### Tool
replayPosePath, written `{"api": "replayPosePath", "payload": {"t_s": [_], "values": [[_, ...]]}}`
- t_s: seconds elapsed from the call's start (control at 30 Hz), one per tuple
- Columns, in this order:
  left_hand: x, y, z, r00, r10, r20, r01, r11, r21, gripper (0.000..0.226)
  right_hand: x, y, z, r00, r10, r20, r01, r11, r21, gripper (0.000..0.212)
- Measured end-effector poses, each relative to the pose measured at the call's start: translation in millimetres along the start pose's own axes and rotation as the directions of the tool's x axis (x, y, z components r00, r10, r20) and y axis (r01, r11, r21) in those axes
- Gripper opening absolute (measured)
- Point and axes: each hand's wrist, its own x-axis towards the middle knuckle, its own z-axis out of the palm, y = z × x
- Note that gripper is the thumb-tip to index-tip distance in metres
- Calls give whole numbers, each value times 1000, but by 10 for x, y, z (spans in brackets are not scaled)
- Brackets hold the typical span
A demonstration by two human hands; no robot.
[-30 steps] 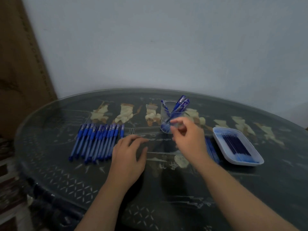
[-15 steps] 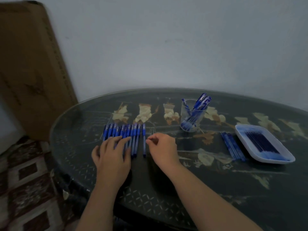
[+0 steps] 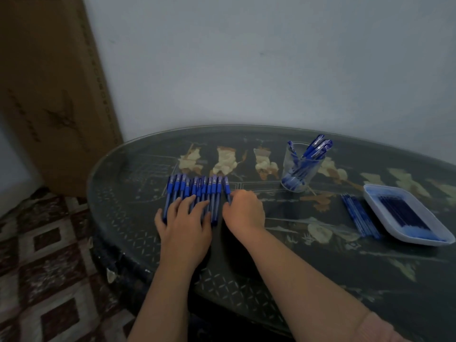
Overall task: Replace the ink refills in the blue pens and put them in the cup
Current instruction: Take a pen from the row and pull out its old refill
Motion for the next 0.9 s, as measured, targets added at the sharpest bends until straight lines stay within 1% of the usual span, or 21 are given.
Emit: {"api": "replayPosePath", "payload": {"t_s": [0.13, 0.27, 0.33, 0.4, 0.47, 0.53, 0.63, 0.7, 0.8, 0.9], "values": [[6, 7, -8, 1000, -11, 0, 11, 1000, -12, 37, -3, 45, -43, 999, 27, -27, -24, 995, 98, 24], [10, 25, -32, 1000, -16, -6, 16, 1000, -20, 37, -55, 247, -217, 997, 44, -60, -28, 967, 255, 29], [19, 16, -39, 1000, -11, -21, 11, 999, -37, 37, -107, 438, -336, 997, 31, -73, -6, 946, 325, 29], [24, 21, -49, 999, 3, -53, -5, 999, -42, 36, -175, 695, -461, 996, -6, -88, 37, 937, 347, 28], [20, 86, -57, 996, 37, -87, -41, 998, -50, 36, -251, 997, -573, 993, -61, -105, 91, 945, 314, 30], [-4, 229, -43, 989, 90, -115, -102, 989, -104, 35, -337, 1308, -661, 985, -110, -134, 141, 959, 246, 31], [-88, 534, 74, 961, 246, -130, -266, 949, -170, 33, -482, 1723, -779, 968, -152, -198, 193, 959, 208, 30], [-158, 755, 187, 941, 331, -75, -340, 917, -209, 37, -541, 1974, -830, 942, -199, -269, 249, 954, 168, 29], [-273, 1073, 342, 888, 458, 44, -428, 858, -284, 45, -555, 2266, -909, 904, -251, -346, 303, 947, 104, 29], [-339, 1304, 517, 845, 528, 85, -476, 815, -331, 47, -529, 2427, -963, 865, -308, -395, 367, 926, 82, 28]]}}
